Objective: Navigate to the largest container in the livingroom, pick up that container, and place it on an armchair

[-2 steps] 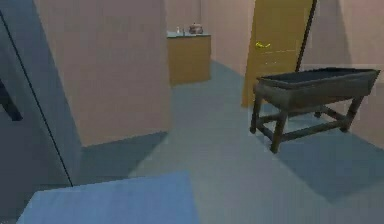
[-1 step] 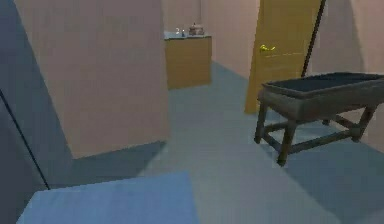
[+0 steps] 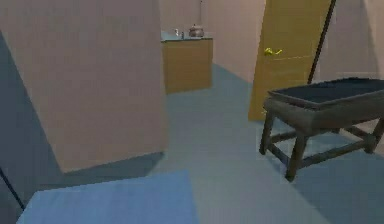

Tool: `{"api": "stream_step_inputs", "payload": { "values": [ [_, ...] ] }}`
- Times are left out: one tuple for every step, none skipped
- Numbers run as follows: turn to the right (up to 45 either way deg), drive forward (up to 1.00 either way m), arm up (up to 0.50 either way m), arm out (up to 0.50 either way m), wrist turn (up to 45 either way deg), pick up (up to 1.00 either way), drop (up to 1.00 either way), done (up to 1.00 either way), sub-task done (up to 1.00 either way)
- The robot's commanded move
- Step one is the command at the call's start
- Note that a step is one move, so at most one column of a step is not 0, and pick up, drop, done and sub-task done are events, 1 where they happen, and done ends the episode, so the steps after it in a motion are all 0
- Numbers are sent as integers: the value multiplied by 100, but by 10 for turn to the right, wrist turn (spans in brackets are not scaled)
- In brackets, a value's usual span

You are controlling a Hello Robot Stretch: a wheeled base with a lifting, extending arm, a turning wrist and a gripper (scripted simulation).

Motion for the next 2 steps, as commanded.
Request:
{"api": "stream_step_inputs", "payload": {
  "values": [
    [90, 0, 0, 0, 0, 0, 0, 0, 0],
    [0, 100, 0, 0, 0, 0, 0, 0, 0]
  ]
}}
